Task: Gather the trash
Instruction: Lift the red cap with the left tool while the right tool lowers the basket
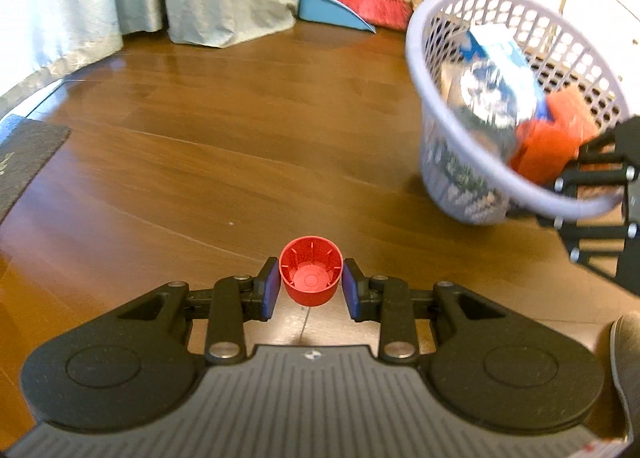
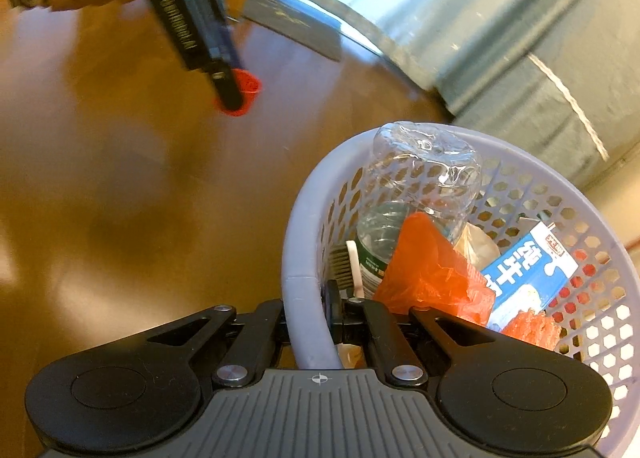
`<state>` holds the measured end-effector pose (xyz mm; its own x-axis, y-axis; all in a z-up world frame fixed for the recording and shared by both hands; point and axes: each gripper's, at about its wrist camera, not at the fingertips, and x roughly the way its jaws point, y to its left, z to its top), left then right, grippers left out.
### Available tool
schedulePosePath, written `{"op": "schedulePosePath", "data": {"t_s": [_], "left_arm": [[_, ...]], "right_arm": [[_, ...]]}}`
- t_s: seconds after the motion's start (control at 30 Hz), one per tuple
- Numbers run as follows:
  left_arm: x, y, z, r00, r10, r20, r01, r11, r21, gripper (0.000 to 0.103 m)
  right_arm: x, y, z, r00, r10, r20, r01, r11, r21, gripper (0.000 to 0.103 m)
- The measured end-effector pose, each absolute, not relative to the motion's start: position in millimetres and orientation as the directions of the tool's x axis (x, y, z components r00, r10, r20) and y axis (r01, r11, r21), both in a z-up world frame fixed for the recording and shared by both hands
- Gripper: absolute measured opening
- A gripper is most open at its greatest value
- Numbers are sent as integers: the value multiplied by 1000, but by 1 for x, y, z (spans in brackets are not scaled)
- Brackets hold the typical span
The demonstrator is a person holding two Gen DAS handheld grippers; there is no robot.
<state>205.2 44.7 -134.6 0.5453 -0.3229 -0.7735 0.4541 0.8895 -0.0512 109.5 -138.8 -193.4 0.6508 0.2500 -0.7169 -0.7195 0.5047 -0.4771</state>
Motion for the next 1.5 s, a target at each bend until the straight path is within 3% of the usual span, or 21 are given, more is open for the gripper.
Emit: {"op": "schedulePosePath", "data": {"t_s": [0.5, 0.93, 1.23, 1.3, 1.37, 1.4, 1.5], "left_arm": [[176, 69, -76, 596, -316, -738, 408, 911, -61, 28], [168, 51, -30, 601, -379, -704, 460, 884, -83, 28], [159, 34, -7, 577, -422, -699, 531, 844, -71, 28], [157, 32, -3, 569, -429, -701, 544, 836, -70, 28], [157, 30, 1, 569, -431, -700, 553, 831, -62, 28], [158, 30, 3, 567, -433, -700, 556, 829, -63, 28], [158, 27, 7, 565, -439, -699, 565, 823, -60, 28]], "right_arm": [[94, -101, -169, 468, 435, -769, -873, 366, -323, 0], [98, -103, -145, 314, 484, -817, -931, 325, -165, 0], [84, -102, -129, 323, 464, -825, -941, 253, -226, 1], [82, -105, -127, 319, 456, -831, -944, 236, -232, 10], [79, -110, -124, 320, 444, -837, -942, 239, -234, 39], [80, -112, -124, 311, 441, -842, -945, 240, -224, 46], [78, -114, -123, 299, 417, -858, -950, 221, -223, 48]]}}
